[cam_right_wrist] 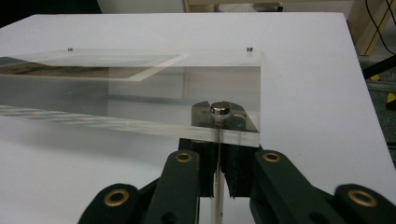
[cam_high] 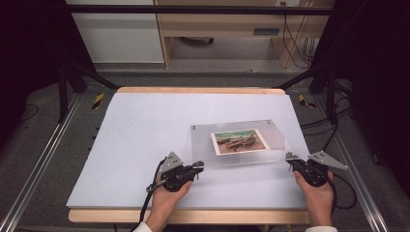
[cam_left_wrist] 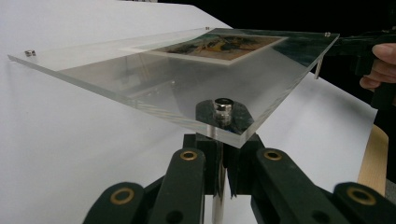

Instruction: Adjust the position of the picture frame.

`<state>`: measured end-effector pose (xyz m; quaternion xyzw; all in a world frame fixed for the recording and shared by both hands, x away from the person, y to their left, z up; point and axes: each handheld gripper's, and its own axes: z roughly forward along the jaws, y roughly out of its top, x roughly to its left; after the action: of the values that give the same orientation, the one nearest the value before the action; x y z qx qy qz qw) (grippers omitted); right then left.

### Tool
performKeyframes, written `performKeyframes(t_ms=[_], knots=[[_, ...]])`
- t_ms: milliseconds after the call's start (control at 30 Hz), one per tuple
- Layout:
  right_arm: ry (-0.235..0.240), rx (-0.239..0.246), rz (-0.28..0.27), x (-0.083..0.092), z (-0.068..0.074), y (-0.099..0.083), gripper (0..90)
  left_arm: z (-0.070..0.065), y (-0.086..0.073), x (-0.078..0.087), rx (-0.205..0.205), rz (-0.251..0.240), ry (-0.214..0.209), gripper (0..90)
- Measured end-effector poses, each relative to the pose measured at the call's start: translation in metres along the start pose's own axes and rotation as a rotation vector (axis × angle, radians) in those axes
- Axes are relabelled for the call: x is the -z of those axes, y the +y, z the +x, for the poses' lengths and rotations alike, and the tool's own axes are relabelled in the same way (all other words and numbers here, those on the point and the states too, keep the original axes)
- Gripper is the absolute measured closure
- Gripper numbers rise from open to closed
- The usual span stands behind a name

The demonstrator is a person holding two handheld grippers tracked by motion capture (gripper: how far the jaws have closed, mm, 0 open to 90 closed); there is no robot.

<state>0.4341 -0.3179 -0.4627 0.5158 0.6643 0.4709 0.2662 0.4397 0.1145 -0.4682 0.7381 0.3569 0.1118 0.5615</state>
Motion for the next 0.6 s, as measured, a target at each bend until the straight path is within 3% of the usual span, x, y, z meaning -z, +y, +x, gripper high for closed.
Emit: performKeyframes(t_ms=[600], knots=[[-0.007, 0.015, 0.017, -0.0068, 0.0013, 0.0033, 84.6, -0.0016, 0.0024, -0.0055, -0.027, 0.018, 0.012, 82.2]])
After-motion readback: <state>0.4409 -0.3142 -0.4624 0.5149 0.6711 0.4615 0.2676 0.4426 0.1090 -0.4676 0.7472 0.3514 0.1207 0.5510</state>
